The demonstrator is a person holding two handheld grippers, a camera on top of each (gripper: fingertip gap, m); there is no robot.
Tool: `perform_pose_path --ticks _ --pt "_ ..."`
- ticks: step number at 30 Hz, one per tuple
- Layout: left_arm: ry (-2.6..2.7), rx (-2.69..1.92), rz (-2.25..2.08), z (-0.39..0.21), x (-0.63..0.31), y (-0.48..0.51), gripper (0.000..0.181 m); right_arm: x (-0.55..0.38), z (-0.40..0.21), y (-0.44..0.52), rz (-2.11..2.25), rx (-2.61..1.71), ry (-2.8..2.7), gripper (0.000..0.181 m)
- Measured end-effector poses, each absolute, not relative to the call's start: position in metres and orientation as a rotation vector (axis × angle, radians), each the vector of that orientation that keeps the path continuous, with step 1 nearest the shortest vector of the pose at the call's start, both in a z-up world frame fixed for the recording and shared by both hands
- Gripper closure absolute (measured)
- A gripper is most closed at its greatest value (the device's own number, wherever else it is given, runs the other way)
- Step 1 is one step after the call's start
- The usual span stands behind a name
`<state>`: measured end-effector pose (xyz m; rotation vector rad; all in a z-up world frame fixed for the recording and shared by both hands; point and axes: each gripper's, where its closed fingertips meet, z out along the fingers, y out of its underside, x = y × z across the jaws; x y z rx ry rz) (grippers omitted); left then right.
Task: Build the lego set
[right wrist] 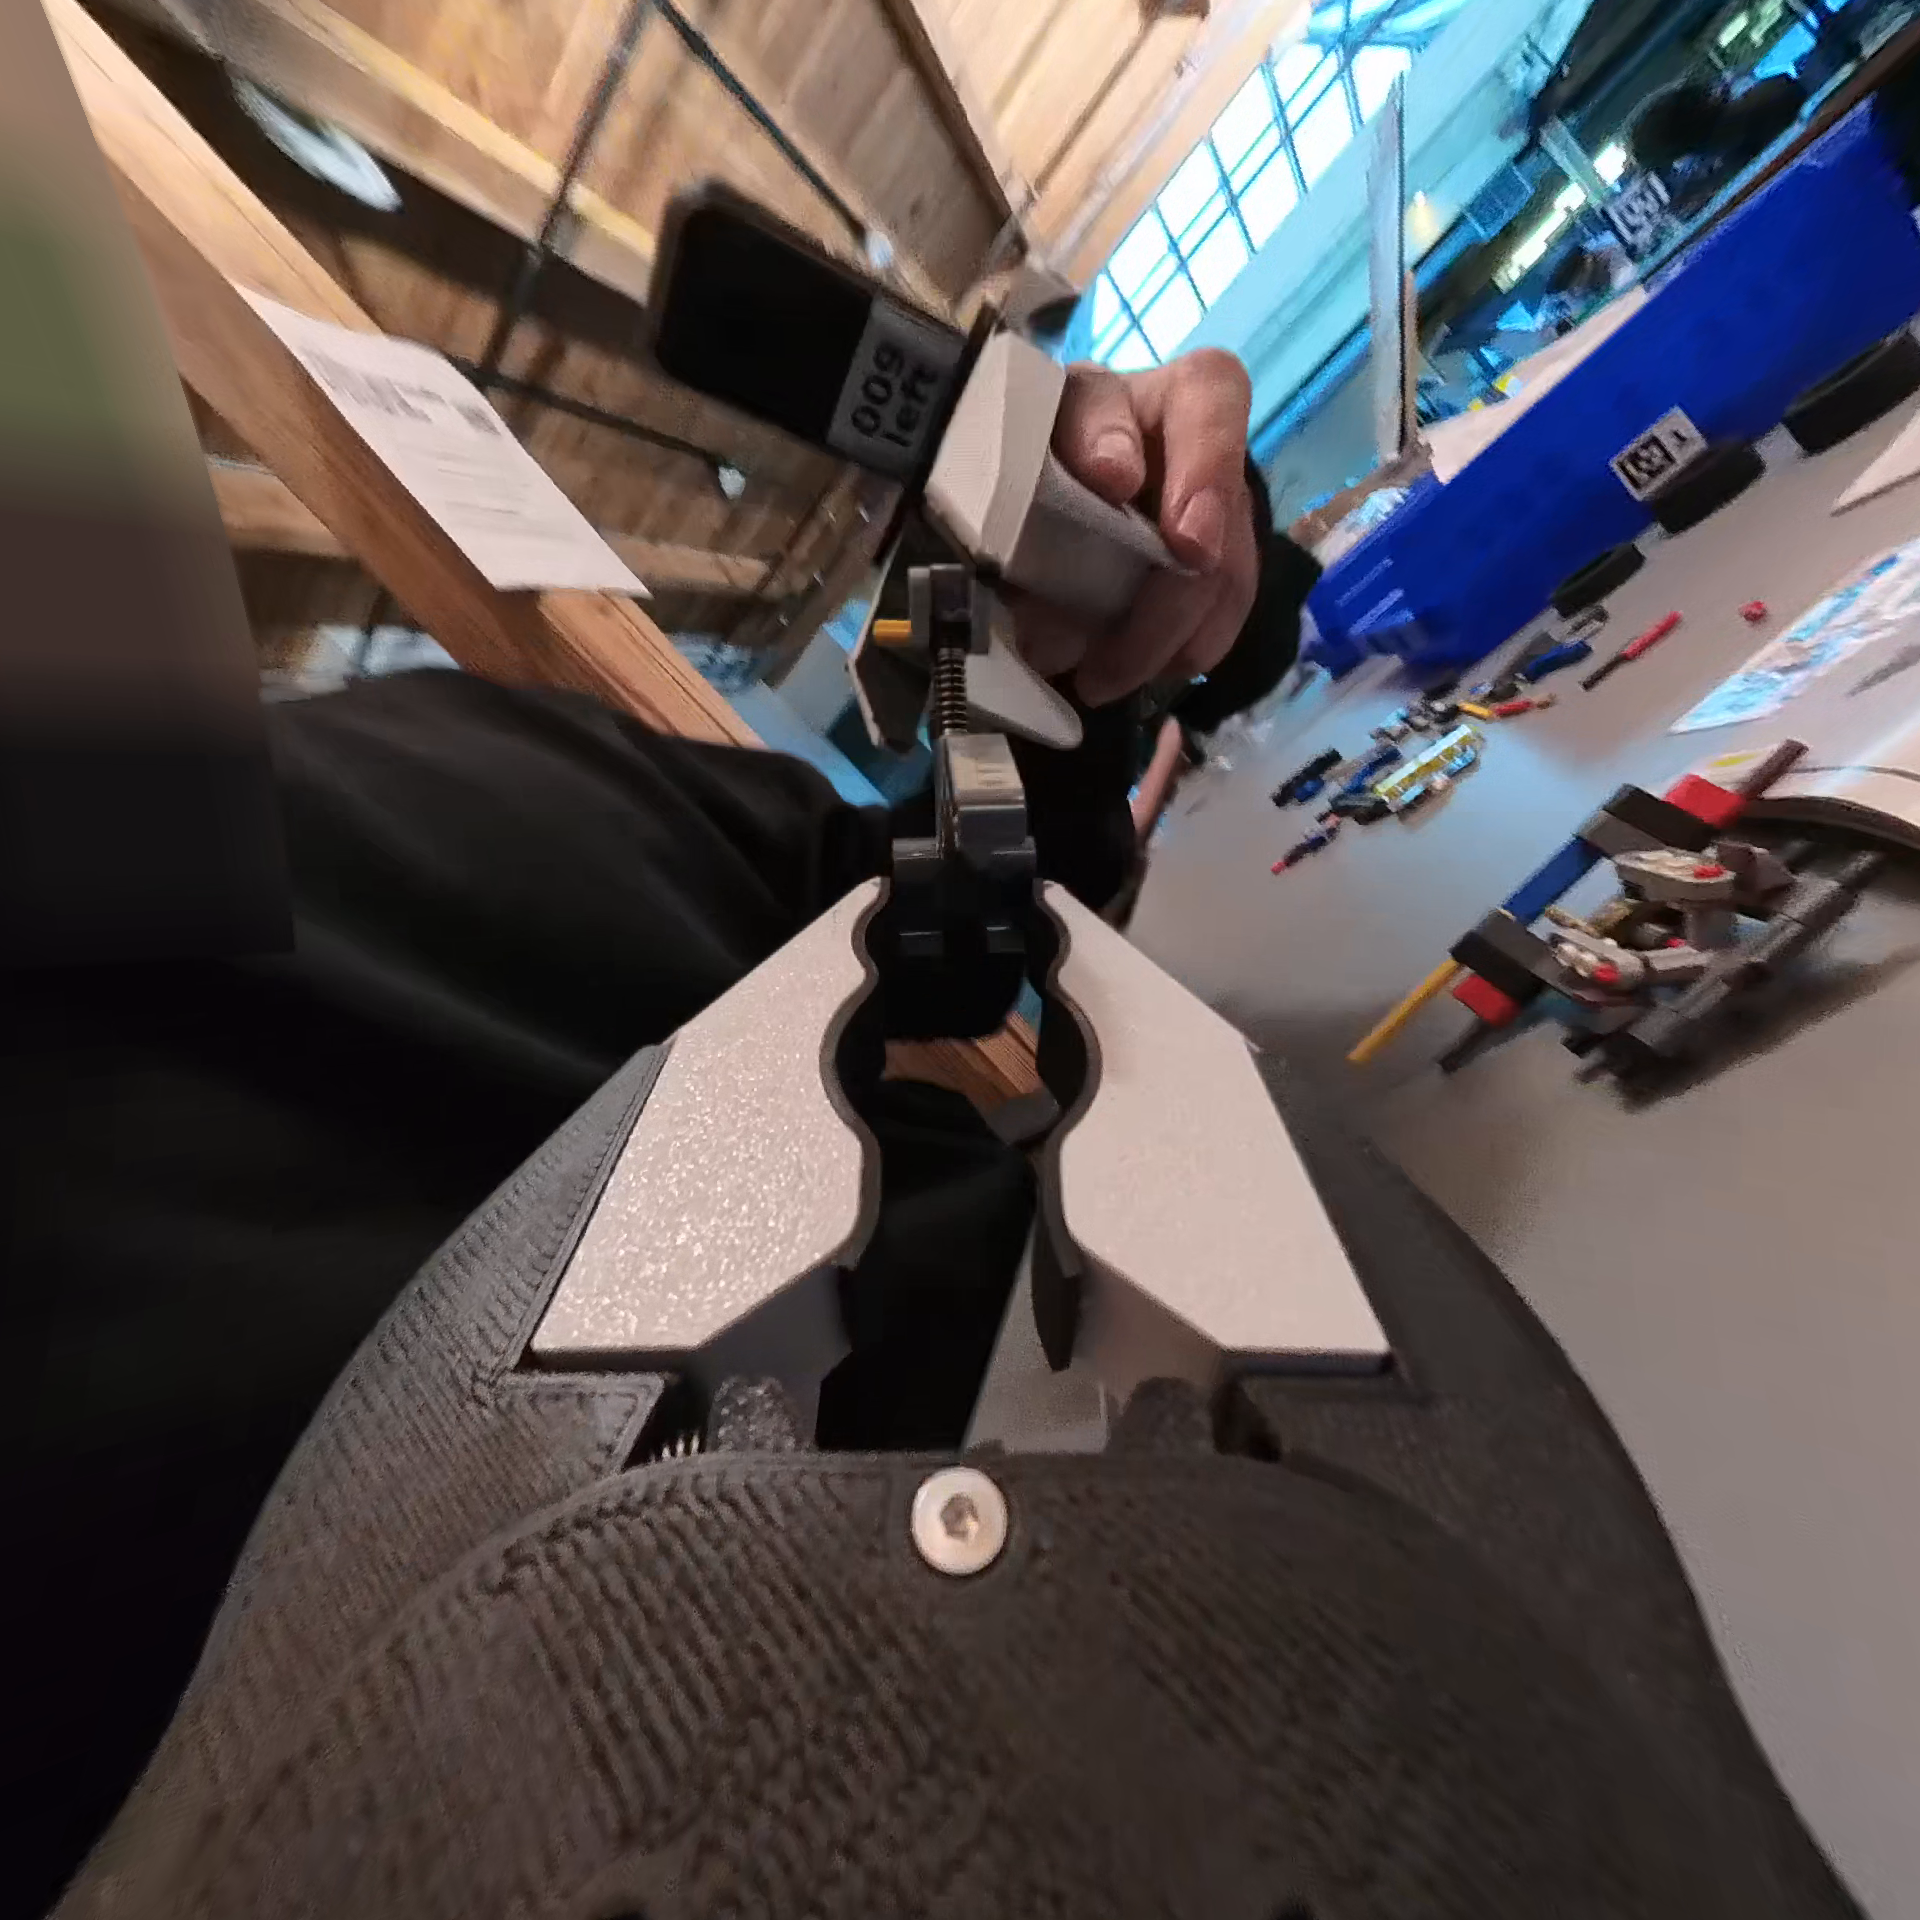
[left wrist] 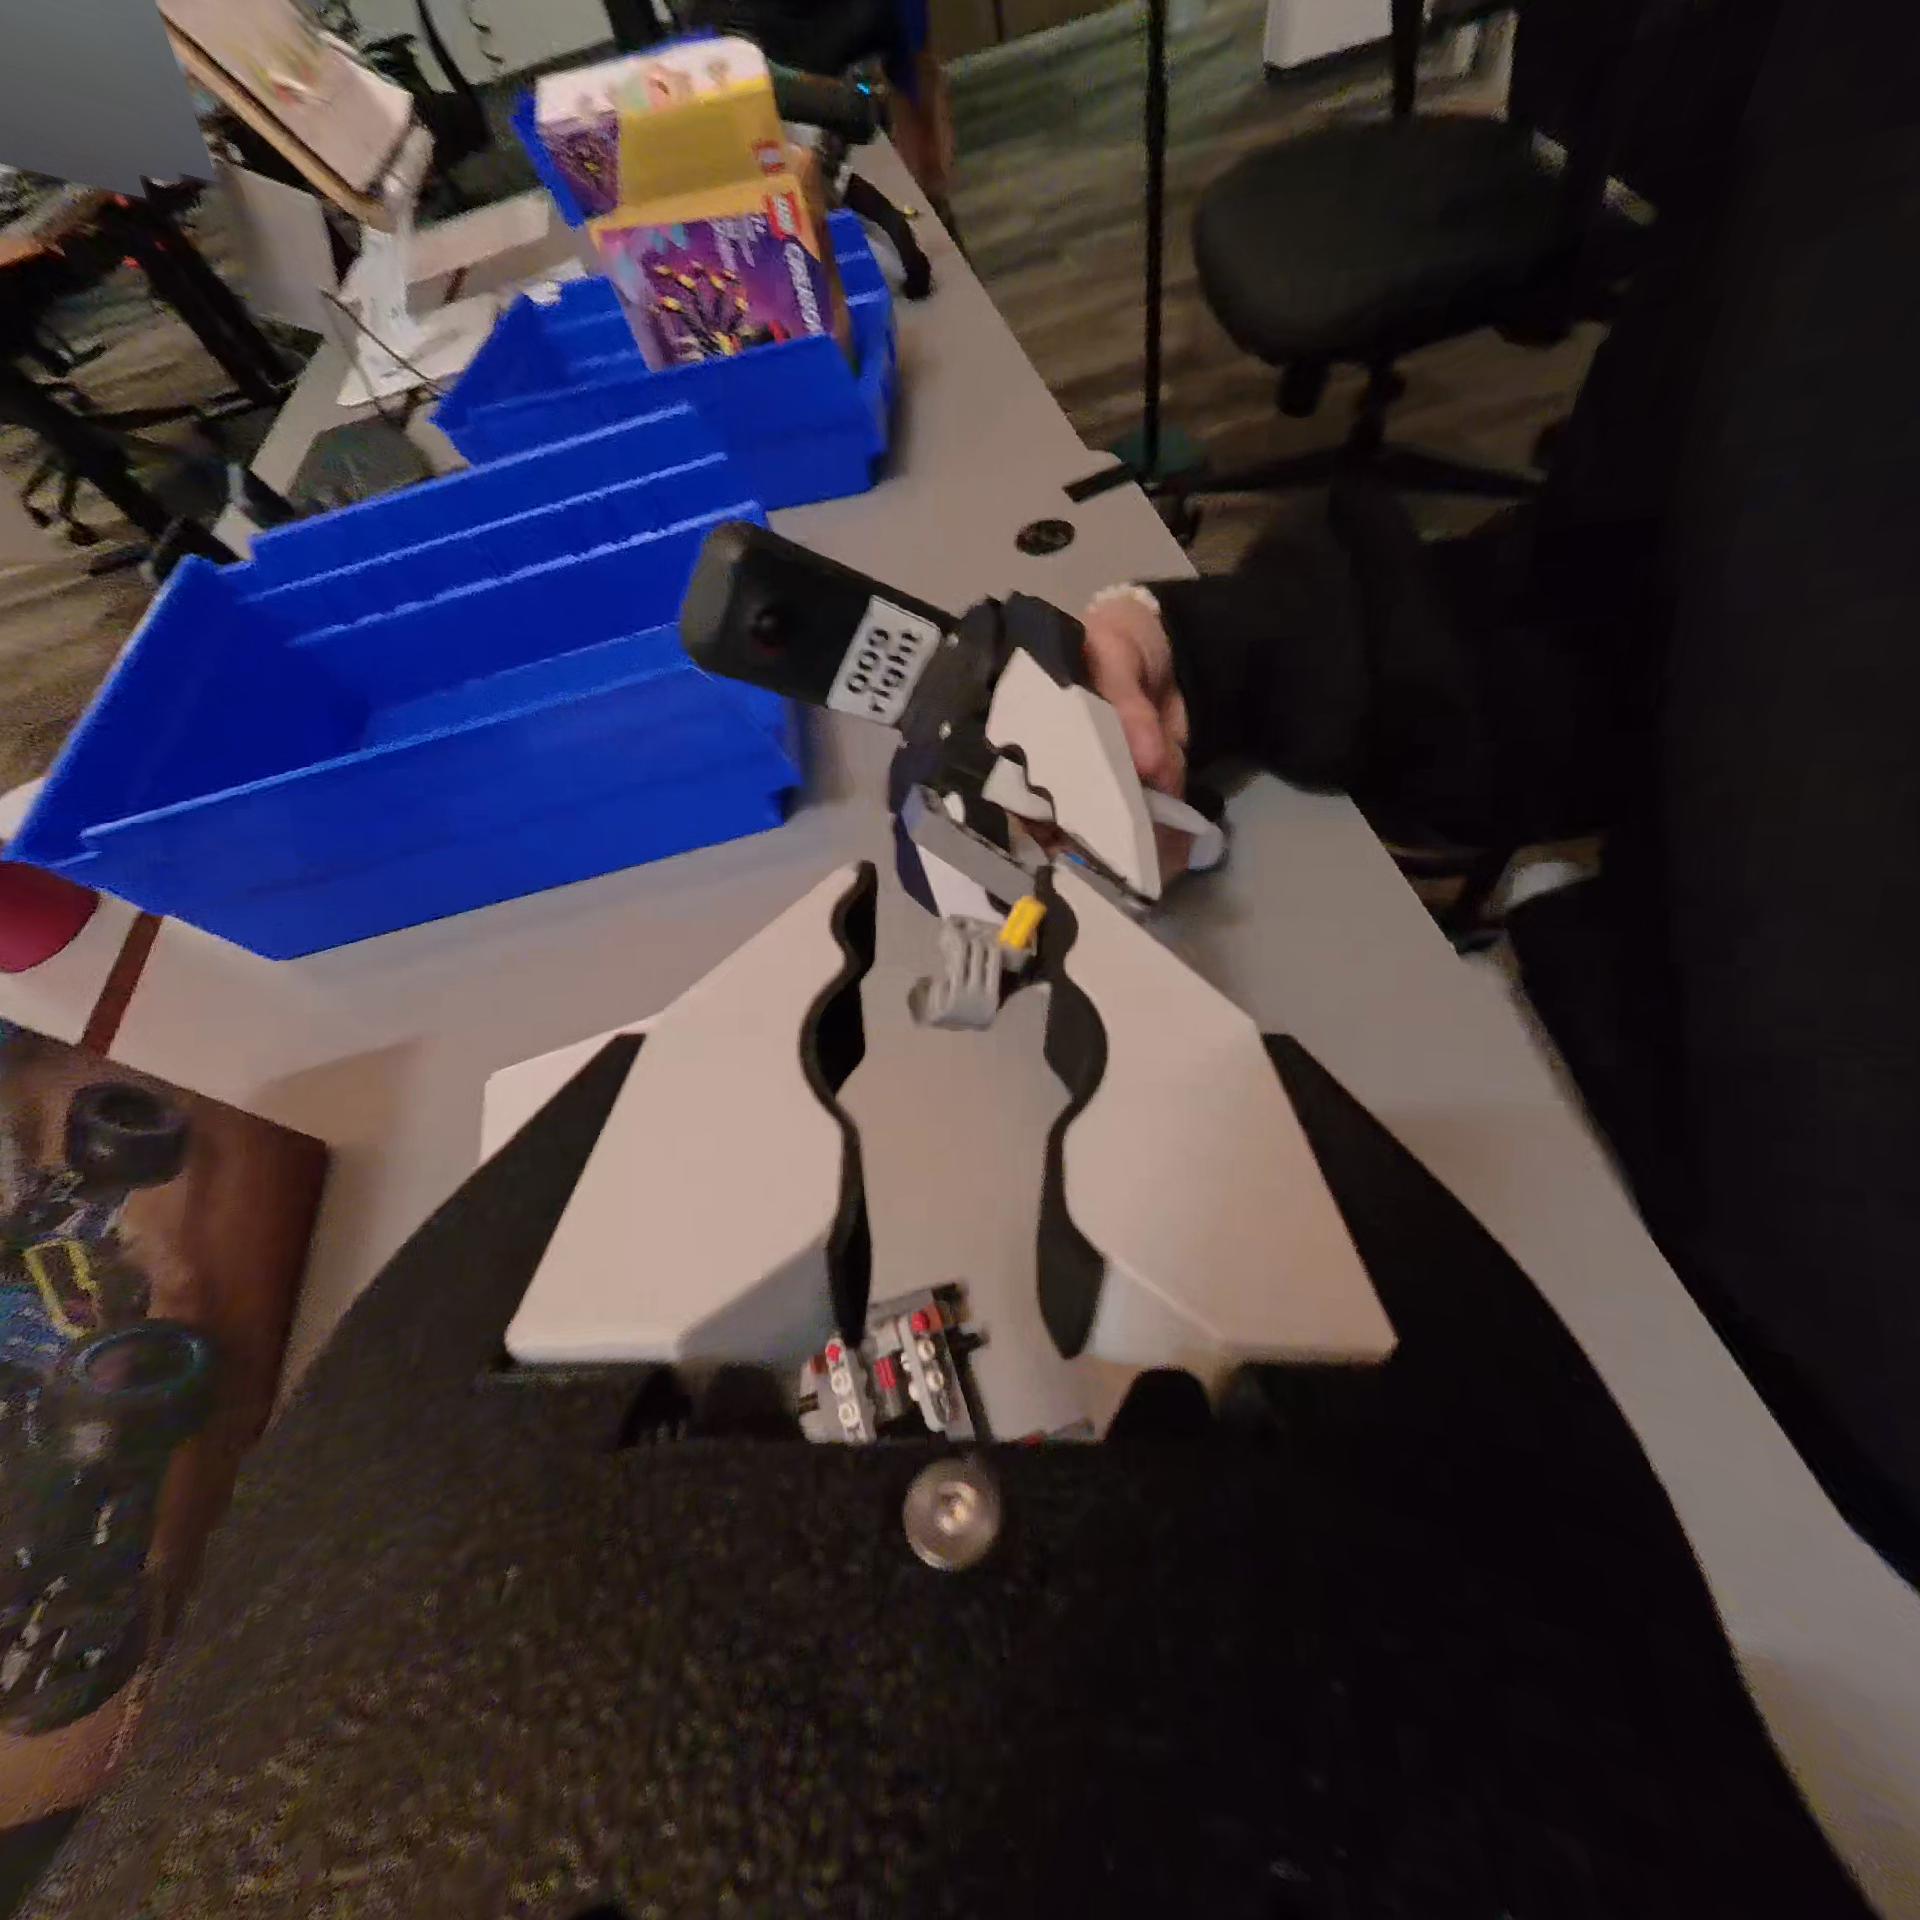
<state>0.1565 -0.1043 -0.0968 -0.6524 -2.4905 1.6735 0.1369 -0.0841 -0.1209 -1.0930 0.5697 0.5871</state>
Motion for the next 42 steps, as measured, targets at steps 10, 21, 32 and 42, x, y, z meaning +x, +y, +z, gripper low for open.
perform_pose_path --ticks 10,21,32,42 --pt "-2.389 -0.25 2.194 -0.055 0.161 -0.087 0.131 0.136 -0.104 -0.085 0.712 -0.88 0.528 0.159" --pt "-2.412 0.056 1.875 -0.097 0.14 -0.071 0.141 0.117 -0.103 -0.059 0.783 -0.956 0.42 0.158" --pt "-2.295 0.285 1.685 -0.107 0.128 -0.069 0.144 0.112 -0.11 -0.054 0.689 -1.07 0.398 0.158" --pt "-2.319 0.376 1.532 -0.118 0.123 -0.079 0.174 0.116 -0.122 -0.059 0.606 -1.171 0.453 0.159"
